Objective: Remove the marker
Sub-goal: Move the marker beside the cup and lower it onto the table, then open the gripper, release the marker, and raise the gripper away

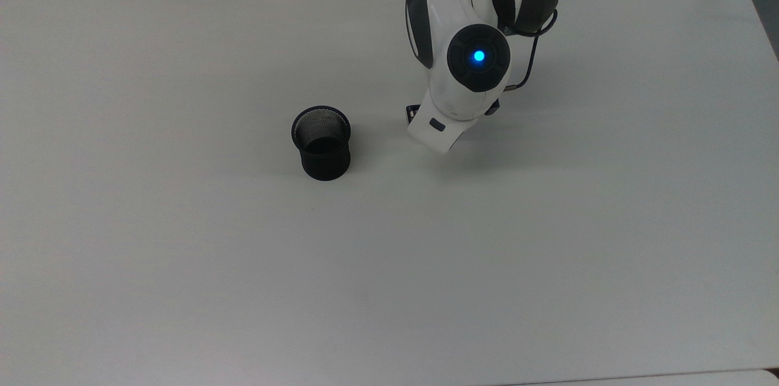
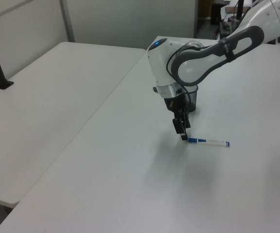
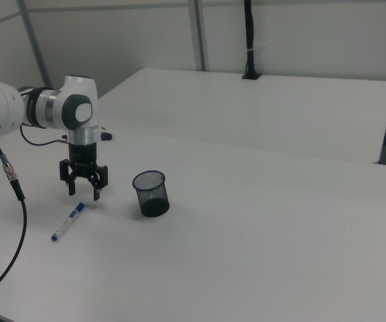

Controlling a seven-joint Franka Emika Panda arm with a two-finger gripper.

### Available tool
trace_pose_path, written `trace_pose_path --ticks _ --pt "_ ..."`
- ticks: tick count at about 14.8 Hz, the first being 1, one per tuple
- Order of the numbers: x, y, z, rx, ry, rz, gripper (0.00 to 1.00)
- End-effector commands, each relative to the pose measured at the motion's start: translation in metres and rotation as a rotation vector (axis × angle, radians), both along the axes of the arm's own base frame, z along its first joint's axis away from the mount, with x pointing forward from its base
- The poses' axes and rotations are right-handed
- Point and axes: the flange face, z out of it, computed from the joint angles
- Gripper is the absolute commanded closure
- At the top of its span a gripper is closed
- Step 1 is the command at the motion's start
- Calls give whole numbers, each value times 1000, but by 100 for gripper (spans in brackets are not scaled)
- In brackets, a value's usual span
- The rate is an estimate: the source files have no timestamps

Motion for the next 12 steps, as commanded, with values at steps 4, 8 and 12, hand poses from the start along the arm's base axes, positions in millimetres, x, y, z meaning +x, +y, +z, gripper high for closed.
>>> trace_pose_path --ticks 4,8,12 --pt "2 -51 130 -53 -205 -98 0" --pt "-30 -130 234 -46 -246 -232 0" --pt "-59 -176 264 -46 -224 -262 0"
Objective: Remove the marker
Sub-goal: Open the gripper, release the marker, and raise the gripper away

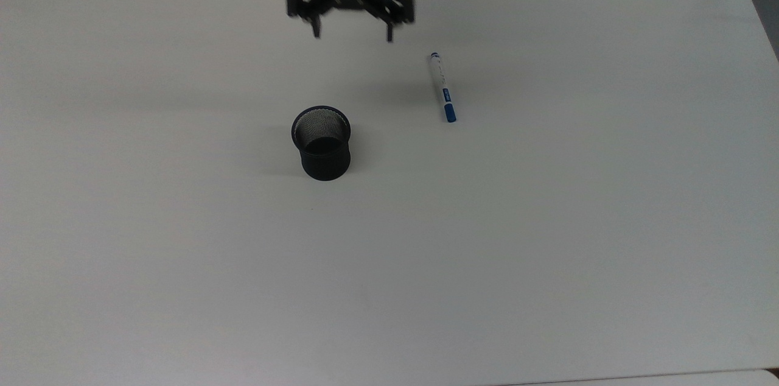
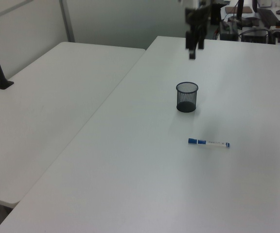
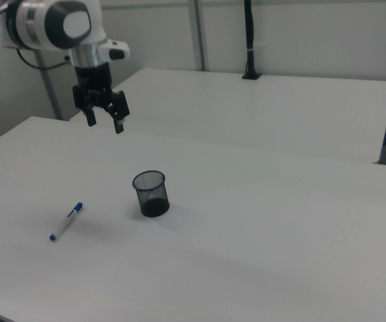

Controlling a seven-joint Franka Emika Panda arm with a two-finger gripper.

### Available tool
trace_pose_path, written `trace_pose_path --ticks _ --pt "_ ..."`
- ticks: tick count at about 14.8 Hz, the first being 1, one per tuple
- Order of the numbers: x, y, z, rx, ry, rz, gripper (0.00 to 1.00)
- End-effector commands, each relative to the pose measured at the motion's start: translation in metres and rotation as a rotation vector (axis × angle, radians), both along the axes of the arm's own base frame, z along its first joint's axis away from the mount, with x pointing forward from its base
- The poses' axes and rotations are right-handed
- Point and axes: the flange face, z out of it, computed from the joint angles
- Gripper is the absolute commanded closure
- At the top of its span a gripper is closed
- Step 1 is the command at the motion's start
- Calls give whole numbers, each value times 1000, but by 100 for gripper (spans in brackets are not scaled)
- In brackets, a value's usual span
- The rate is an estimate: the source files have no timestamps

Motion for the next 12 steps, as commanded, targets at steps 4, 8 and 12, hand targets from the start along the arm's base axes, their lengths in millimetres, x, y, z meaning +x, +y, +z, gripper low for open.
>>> trace_pose_path --ticks 4,8,12 --pt "-43 -44 20 9 30 -21 0" --pt "-45 -48 21 10 45 -28 0" --pt "-42 -50 18 9 50 -33 0"
